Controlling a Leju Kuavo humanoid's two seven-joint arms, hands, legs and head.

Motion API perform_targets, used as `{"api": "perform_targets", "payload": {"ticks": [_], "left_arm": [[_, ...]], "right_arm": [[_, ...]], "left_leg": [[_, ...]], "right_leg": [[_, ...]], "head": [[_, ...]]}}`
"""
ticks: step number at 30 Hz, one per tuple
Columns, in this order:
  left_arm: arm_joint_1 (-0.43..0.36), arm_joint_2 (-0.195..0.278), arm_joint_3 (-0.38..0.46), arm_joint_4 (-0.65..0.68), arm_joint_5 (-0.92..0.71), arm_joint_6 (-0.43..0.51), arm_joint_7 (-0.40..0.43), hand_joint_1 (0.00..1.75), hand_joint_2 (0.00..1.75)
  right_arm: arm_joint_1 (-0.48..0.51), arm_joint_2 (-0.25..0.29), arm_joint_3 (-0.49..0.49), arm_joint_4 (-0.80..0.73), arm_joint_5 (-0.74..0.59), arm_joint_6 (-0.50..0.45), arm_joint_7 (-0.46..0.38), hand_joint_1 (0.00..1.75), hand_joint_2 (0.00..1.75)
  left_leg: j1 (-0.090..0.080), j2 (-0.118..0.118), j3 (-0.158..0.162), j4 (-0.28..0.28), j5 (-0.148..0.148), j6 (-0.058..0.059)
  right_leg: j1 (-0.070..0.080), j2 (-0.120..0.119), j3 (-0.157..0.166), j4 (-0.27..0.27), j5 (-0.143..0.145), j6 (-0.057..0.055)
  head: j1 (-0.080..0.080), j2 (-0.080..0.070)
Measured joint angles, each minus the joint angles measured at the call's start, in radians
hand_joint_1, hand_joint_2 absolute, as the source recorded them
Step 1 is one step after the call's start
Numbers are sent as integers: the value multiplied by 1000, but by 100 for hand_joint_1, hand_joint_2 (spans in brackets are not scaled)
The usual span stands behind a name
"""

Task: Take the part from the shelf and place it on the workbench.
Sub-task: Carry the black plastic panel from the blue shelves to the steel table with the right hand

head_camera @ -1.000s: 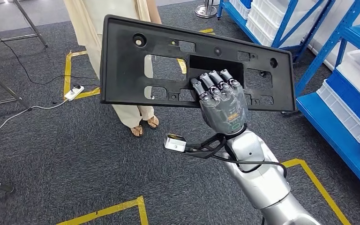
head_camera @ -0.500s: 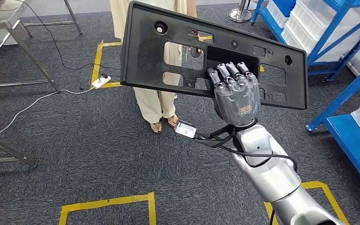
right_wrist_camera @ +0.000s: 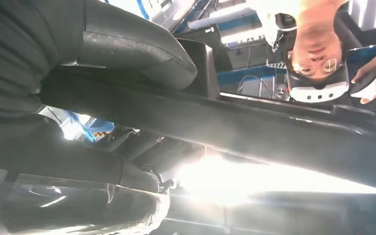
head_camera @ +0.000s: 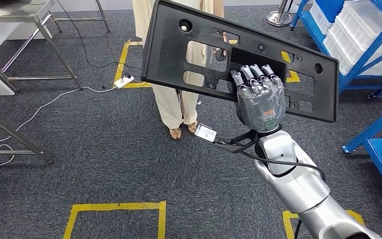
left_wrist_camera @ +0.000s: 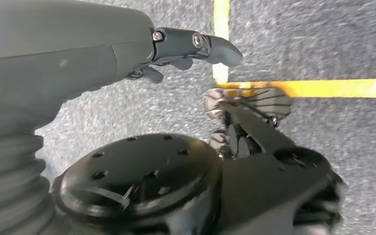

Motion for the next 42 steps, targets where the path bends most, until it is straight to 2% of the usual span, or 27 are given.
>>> {"api": "perform_targets", "payload": {"ticks": [2, 3, 4, 6, 8, 10, 11, 12, 13, 14, 16, 17, 18, 20, 22, 23, 25, 27, 28, 29, 30, 32, 34, 36, 38, 40, 42], "left_arm": [[2, 2, -2, 0, -5, 0, 2, 0, 175], [2, 3, -4, 0, -7, 0, 3, 0, 175], [3, 3, -4, 0, -8, 1, 3, 0, 175], [6, 3, -5, 0, -8, 2, 5, 0, 175], [6, 2, -5, 0, -7, 6, 8, 0, 175], [3, 0, -5, 0, -6, 9, 11, 0, 175], [3, 0, -5, 0, -5, 9, 13, 0, 175], [3, -1, -5, 0, -5, 9, 14, 0, 175], [3, -2, -5, 0, -4, 9, 14, 0, 175], [3, -2, -5, 0, -4, 9, 14, 0, 175], [2, -1, -5, -1, -4, 10, 14, 0, 175], [2, 0, -5, -1, -4, 10, 14, 0, 175], [2, 1, -5, -1, -4, 11, 14, 0, 175], [3, 1, -5, -1, -2, 11, 14, 0, 175], [4, 1, -5, -1, 1, 11, 14, 0, 175], [4, 1, -5, -1, 3, 11, 14, 0, 175], [2, 1, -4, -1, 6, 10, 14, 0, 175], [-1, 0, -4, -1, 8, 9, 13, 0, 175], [-3, -1, -4, -1, 8, 9, 13, 0, 175], [-3, -1, -5, -1, 7, 11, 14, 0, 175], [-2, -1, -5, -1, 4, 15, 16, 0, 175], [0, -1, -5, -1, -9, 30, 27, 0, 175], [2, 0, -7, -1, -23, 48, 46, 0, 175], [3, -1, -9, -1, -30, 62, 62, 0, 175], [1, -4, -11, -1, -34, 73, 77, 0, 175], [-3, -8, -17, -1, -51, 88, 97, 0, 175], [-8, -12, -27, -1, -74, 104, 118, 0, 175]], "right_arm": [[-10, -10, 11, -5, 0, 8, 28, 175, 175], [-14, -16, 19, -6, 0, 10, 41, 175, 175], [-19, -21, 26, -6, 0, 12, 53, 175, 175], [-29, -28, 44, -8, 0, 15, 72, 175, 175], [-42, -33, 62, -9, 0, 13, 89, 175, 175], [-49, -41, 82, -8, 0, 10, 101, 175, 175], [-50, -46, 92, -6, 0, 9, 105, 175, 175], [-50, -49, 102, -4, 0, 9, 106, 175, 175], [-50, -51, 109, -2, 0, 8, 107, 175, 175], [-50, -52, 116, -1, 0, 8, 108, 175, 175], [-52, -53, 126, 0, 0, 8, 109, 175, 175], [-53, -54, 130, 0, 0, 8, 109, 175, 175], [-53, -55, 133, 1, 0, 7, 110, 175, 175], [-54, -55, 139, 2, 0, 6, 110, 175, 175], [-58, -56, 144, 3, 0, 6, 111, 175, 175], [-61, -55, 146, 3, 0, 4, 112, 175, 175], [-65, -55, 149, 6, 0, 1, 112, 175, 175], [-67, -55, 155, 11, 0, -2, 113, 175, 175], [-67, -53, 159, 14, 0, -3, 113, 175, 175], [-69, -51, 163, 18, 0, -5, 113, 175, 175], [-73, -48, 167, 21, 0, -7, 114, 175, 175], [-82, -43, 175, 27, 0, -16, 116, 175, 175], [-87, -39, 180, 31, 0, -26, 117, 175, 175], [-87, -34, 183, 36, 0, -31, 117, 175, 175], [-90, -29, 184, 39, 0, -31, 118, 175, 175], [-92, -28, 185, 41, 0, -29, 124, 175, 175], [-91, -32, 190, 44, 0, -27, 134, 175, 175]], "left_leg": [[-21, 43, 58, -113, 35, 23], [-30, 57, 69, -139, 36, 31], [-35, 57, 70, -146, 33, 37], [-33, 36, 75, -163, 41, 44], [-22, 17, 87, -183, 54, 52], [-14, -5, 90, -190, 60, 55], [-12, -18, 90, -189, 60, 54], [-9, -31, 90, -189, 60, 52], [-5, -45, 90, -188, 60, 48], [0, -58, 91, -186, 59, 42], [8, -82, 88, -174, 53, 23], [9, -92, 82, -167, 50, 14], [9, -101, 76, -161, 49, 6], [12, -115, 65, -159, 52, -4], [14, -93, 57, -146, 43, -10], [14, -71, 44, -115, 25, -13], [13, -29, -11, 4, -37, -14], [12, -19, -66, 121, -82, -10], [10, -18, -71, 135, -80, -5], [7, -17, -56, 110, -59, 2], [2, -11, -23, 51, -25, 11], [-15, 26, 47, -78, 22, 31], [-30, 50, 72, -137, 26, 42], [-30, 33, 76, -155, 30, 46], [-21, 13, 91, -178, 42, 51], [-15, -7, 99, -189, 50, 53], [-12, -31, 99, -188, 50, 53]], "right_leg": [[6, -16, 2, 0, -3, -1], [7, -25, 1, -1, -3, -1], [8, -36, 0, -2, -4, 1], [11, -46, -1, -1, -8, 4], [10, -10, -25, 52, -35, 5], [1, 37, -84, 177, -85, 5], [-5, 45, -116, 239, -105, 9], [-11, 48, -137, 275, -111, 17], [-18, 49, -139, 273, -101, 30], [-27, 51, -122, 229, -75, 47], [-45, 73, -61, 91, -14, 78], [-50, 85, -38, 42, 4, 82], [-52, 93, -27, 17, 10, 78], [-48, 87, -27, 15, 11, 60], [-47, 73, -26, 15, 12, 49], [-46, 65, -25, 15, 12, 42], [-37, 49, -23, 14, 10, 30], [-25, 29, -22, 14, 7, 23], [-20, 20, -21, 14, 5, 21], [-15, 11, -19, 14, 3, 18], [-12, 3, -15, 14, 2, 16], [-6, -11, -11, 12, -1, 13], [-3, -28, -12, 10, -2, 13], [1, -45, -12, 7, -3, 15], [2, -21, -22, 36, -21, 16], [-2, 27, -71, 145, -66, 13], [-8, 45, -137, 269, -106, 16]], "head": [[0, 0], [0, 0], [0, 0], [-1, 0], [-2, 0], [0, 0], [3, 0], [3, 0], [3, 0], [4, 0], [6, 0], [8, 0], [8, 0], [7, 0], [5, 0], [3, 0], [0, 0], [0, 0], [0, 0], [0, 0], [0, 0], [1, 0], [1, 0], [1, 0], [1, 0], [4, 0], [7, 0]]}}
